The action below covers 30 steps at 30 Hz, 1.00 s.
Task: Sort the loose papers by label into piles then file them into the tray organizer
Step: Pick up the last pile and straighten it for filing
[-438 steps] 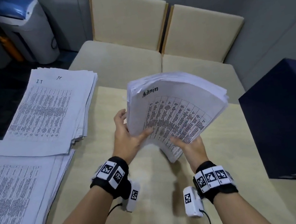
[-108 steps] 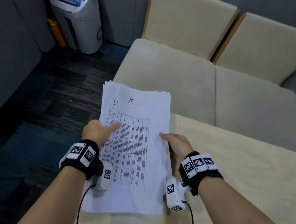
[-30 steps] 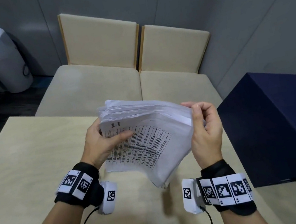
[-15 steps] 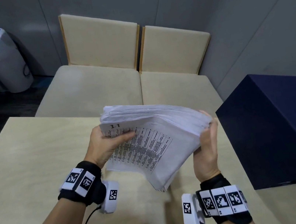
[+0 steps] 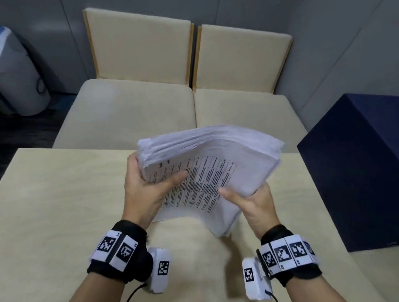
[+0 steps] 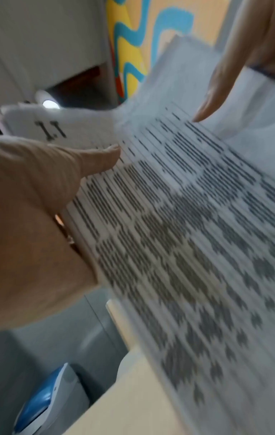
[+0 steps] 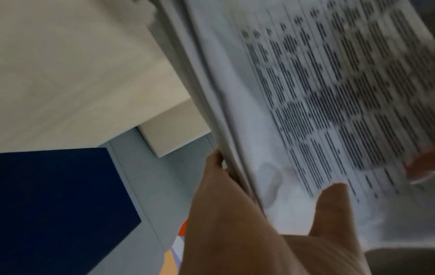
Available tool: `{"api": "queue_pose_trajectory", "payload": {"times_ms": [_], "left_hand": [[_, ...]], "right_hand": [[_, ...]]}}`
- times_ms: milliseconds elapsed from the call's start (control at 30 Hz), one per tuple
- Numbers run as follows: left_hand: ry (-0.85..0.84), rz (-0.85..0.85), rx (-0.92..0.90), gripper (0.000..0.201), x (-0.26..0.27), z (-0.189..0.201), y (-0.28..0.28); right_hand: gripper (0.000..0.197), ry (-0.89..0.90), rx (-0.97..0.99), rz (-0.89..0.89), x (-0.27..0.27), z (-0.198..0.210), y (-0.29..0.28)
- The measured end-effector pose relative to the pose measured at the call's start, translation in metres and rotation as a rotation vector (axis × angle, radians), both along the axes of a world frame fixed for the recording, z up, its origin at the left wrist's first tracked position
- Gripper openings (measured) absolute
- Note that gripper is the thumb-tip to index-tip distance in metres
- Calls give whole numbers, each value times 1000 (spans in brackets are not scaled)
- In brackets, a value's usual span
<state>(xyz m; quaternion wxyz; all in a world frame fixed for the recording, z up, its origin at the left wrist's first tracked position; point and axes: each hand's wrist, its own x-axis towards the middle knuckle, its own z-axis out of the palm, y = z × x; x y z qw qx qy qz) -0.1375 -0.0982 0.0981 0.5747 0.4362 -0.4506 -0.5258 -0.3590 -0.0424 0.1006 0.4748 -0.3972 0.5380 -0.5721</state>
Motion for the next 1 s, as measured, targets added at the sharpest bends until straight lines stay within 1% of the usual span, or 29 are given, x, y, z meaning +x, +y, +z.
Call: {"api": "queue_pose_trajectory", "payload": {"times_ms": [33,67,133,167,233,333,367,467,533,567,633,667,700,733,800,900,1000], "left_hand": [[-42,-41,44,74,4,-9,-2],[-93,-75,81,66,6,-16,-4],[-188,-87,107,43,7,-27,-5],[-206,-73,107,35,4,-28,-5],[-183,-72,101,27,-3,-24,-6],[-94,-128,103,19,-19,-8,-5],[-65,-148,97,19,-25,-4,-3],[51,-168,106,29,-52,2,9],[200,-150,173,36,-74,1,16],[268,-149,217,39,-87,0,21],[356,-178,298,44,-114,-5,34],[393,-204,333,43,-129,-8,44],[426,-227,367,42,-144,-11,55],[450,-247,400,41,-161,-14,67],[494,-266,447,41,-193,-23,95],[576,-251,516,43,-241,-39,141],[613,-213,573,45,-287,-59,197]], "right_hand": [[57,37,59,21,0,-7,-2],[48,82,112,23,0,-14,-4],[35,163,174,18,-1,-24,-6],[31,183,188,13,-3,-27,-5],[26,194,189,-12,-10,-28,0],[28,138,168,-85,-31,-24,25],[30,128,171,-105,-41,-24,39],[27,110,231,-184,-71,-27,88],[28,-27,237,-287,-88,-23,118],[36,-144,213,-338,-95,-19,131],[64,-377,131,-413,-107,-11,151],[73,-453,86,-422,-113,-7,160],[74,-490,53,-398,-120,-3,169],[69,-500,32,-363,-127,0,177],[61,-448,36,-326,-150,5,195],[59,-315,50,-345,-203,6,228],[47,-302,50,-304,-256,-1,267]]}}
